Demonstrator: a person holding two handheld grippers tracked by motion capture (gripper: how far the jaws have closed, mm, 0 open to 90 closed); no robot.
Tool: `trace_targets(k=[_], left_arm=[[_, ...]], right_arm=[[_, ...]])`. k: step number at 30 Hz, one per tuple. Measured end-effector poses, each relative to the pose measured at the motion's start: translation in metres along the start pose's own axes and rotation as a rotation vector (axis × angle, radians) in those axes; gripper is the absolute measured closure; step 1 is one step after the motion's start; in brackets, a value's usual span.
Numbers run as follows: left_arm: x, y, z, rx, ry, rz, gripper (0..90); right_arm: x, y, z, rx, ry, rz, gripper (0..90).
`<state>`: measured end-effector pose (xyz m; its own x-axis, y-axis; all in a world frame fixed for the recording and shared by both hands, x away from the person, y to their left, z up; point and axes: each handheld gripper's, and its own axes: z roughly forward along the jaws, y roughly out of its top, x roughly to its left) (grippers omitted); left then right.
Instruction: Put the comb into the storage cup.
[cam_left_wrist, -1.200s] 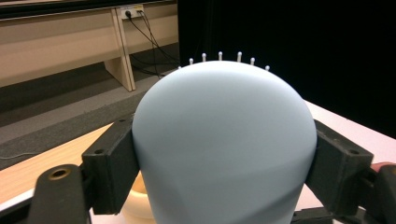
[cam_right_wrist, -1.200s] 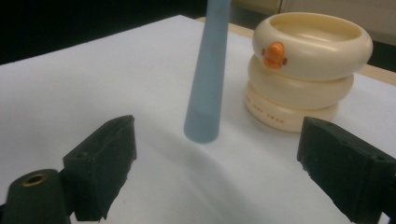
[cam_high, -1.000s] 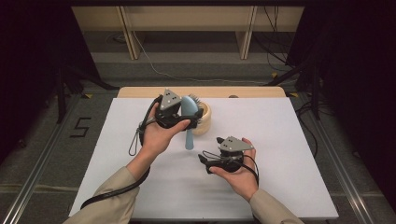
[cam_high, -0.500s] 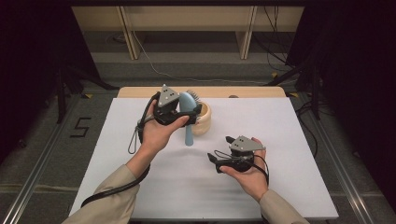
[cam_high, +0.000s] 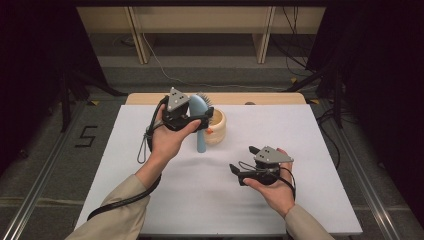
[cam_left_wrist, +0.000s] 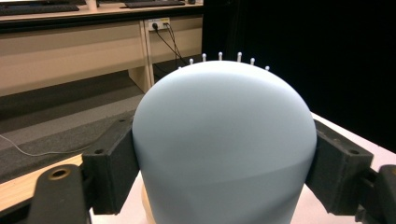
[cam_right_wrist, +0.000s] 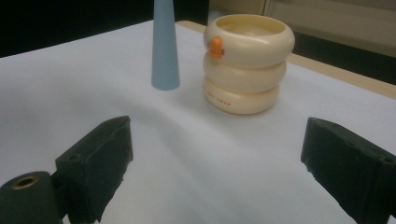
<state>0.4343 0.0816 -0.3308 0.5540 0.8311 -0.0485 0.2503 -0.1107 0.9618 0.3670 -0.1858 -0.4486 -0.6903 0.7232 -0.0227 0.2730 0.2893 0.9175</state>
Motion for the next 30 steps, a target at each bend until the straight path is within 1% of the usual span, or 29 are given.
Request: trace_targets(k=[4, 16, 20, 30], left_arm=[[0.001, 0.001, 0.0, -0.003, 0.007, -0.002, 20.1], [0.002, 0.004, 0.001, -0.005, 0.006, -0.004, 20.1], [0.003, 0.006, 0.0, -0.006, 0.001, -0.003, 20.1], [0.003, 0.011, 0.001, -0.014, 0.003, 0.002, 20.2]], right_arm=[[-0.003, -0.002, -0.004, -0.001, -0.004, 0.004, 9.8], [-0.008, -0.006, -0.016, -0.008, -0.016, 0.007, 9.9], [-0.011, -0.009, -0.02, -0.006, -0.028, 0.015, 9.9], [-0.015, -0.014, -0.032, -0.01, -0.047, 0.019, 9.9]])
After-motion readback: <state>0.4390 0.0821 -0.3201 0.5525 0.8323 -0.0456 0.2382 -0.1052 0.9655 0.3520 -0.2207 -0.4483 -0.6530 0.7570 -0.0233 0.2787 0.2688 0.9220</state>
